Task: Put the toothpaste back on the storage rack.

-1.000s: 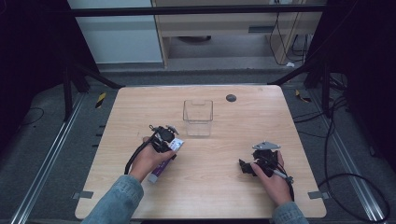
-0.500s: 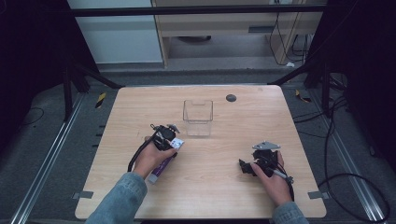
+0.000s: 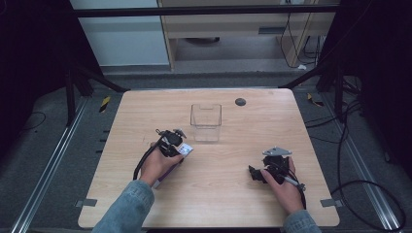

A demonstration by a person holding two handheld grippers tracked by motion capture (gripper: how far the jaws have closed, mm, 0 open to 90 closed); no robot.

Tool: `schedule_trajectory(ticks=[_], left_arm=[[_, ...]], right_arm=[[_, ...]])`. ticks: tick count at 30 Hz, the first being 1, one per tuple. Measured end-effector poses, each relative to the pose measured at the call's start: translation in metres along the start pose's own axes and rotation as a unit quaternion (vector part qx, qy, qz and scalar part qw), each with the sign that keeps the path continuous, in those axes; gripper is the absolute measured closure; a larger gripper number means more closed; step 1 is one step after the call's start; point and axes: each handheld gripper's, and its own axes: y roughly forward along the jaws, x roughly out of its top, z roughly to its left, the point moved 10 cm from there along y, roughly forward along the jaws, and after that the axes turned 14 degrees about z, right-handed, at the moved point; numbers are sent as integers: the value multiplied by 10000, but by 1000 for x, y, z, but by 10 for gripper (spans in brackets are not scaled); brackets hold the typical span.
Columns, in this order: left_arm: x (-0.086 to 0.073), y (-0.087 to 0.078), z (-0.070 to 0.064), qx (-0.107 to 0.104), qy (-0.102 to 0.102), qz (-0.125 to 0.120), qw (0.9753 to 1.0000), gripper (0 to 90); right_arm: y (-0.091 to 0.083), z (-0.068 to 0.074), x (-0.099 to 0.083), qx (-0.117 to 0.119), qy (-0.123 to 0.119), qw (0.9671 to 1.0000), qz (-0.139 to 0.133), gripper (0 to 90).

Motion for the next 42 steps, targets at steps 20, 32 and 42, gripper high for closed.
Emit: schedule_trajectory(ticks=[20,32,42], left_arm=[[-1,-3,-4,-84,176,63,9998,709],[-6,-20,-1,34,117,-481,9988,790],[-7,-46,3,-55,61,-904,9959,792]], right_arm=[[0,-1,0,-21,-35,10000,-10,4],[0,-1,0,-26,-49,10000,-10,4],[0,-1,0,-21,-47,10000,-11,4]])
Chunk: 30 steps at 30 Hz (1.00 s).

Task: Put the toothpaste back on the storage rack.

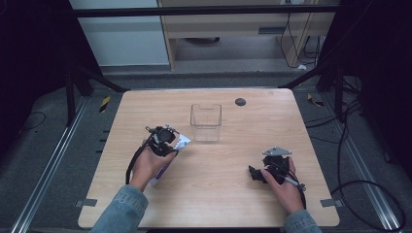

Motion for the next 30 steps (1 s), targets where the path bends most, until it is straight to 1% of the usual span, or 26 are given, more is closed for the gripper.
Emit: schedule_trajectory(ticks=[2,3,6,7,8,9,10,11,13,14,15,16,17,18,19,21,23,24,25,26,28,29,30], left_arm=[[0,-2,1,9,10,-15,10000,792],[1,-7,3,19,-2,-81,10000,792],[3,-16,5,80,-6,-154,9998,791],[3,-16,5,80,-6,-154,9998,792],[4,-21,7,89,-21,-211,9997,792],[4,-21,7,89,-21,-211,9997,792],[5,-28,9,108,-29,-284,9995,792],[5,-31,10,114,-26,-314,9994,792],[5,-34,11,122,-35,-356,9993,793],[5,-39,12,128,-45,-432,9990,793],[5,-39,12,128,-45,-432,9990,793],[5,-42,13,123,-49,-476,9988,793],[5,-45,13,119,-58,-529,9985,793],[5,-48,14,120,-46,-563,9983,793],[5,-48,14,120,-46,-563,9983,793],[8,-53,13,138,-55,-653,9978,793],[13,-57,11,157,-27,-717,9973,793],[18,-62,7,148,1,-782,9968,793],[18,-62,7,148,1,-782,9968,793],[22,-64,3,137,33,-827,9965,793],[26,-66,-2,144,113,-832,9964,792],[26,-66,-2,144,113,-832,9964,792],[29,-67,-5,179,186,-848,9961,792]], right_arm=[[0,0,0,0,0,10000,2,4],[0,0,0,-2,-1,10000,2,4],[0,0,0,-11,10,10000,6,4],[0,0,0,-11,10,10000,6,4],[0,0,0,-15,25,10000,3,3],[0,0,0,-15,25,10000,3,3],[0,0,0,-17,23,10000,4,3],[0,0,0,-15,24,10000,2,3],[0,0,0,-18,30,10000,2,3],[0,0,1,-31,41,10000,-4,3],[0,0,1,-31,41,10000,-4,3],[0,1,1,-9,85,10000,9,3],[0,1,1,-9,85,10000,9,3],[1,0,1,-53,34,10000,-8,3],[1,0,1,-53,34,10000,-8,3],[0,1,1,-9,86,10000,9,3],[0,1,1,-11,83,10000,4,3],[0,1,1,-9,98,10000,3,3],[0,1,1,-9,98,10000,3,3],[0,1,1,-11,98,10000,4,3],[0,1,1,-17,94,10000,6,3],[0,1,1,-12,97,10000,4,3],[0,1,1,-12,97,10000,4,3]])
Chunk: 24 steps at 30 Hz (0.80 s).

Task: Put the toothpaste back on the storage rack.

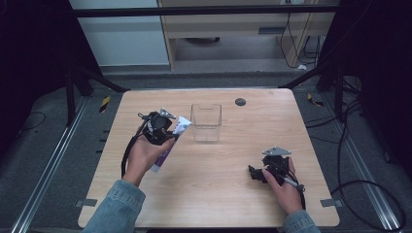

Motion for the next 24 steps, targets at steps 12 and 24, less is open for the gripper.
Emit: schedule_trajectory(ticks=[12,24], left_arm=[[15,0,-12,-77,87,-159,9998,793],[33,-10,-22,-121,123,-459,9988,793]], right_arm=[[0,0,0,-21,27,10000,14,3],[1,0,1,-14,20,10000,10,3]])
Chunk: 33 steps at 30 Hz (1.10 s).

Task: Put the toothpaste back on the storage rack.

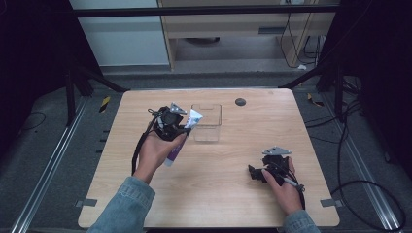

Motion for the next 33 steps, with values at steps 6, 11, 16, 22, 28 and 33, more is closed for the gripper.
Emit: schedule_trajectory(ticks=[6,11,16,22,28,33], left_arm=[[4,0,-2,-18,-4,-70,10000,793],[9,0,-6,-82,33,-143,9999,793],[14,-5,-6,-59,-12,-297,9995,793],[15,-14,-6,14,18,-405,9992,793],[19,-16,-2,-4,44,-454,9990,793],[23,-20,-1,39,49,-446,9990,793]], right_arm=[[0,0,0,10,5,10000,6,3],[0,0,0,-1,-5,10000,3,3],[1,0,1,-25,45,10000,-5,6],[1,0,1,-38,21,10000,-1,6],[0,1,1,-13,-22,10000,-21,6],[0,4,1,66,-173,9998,-11,6]])
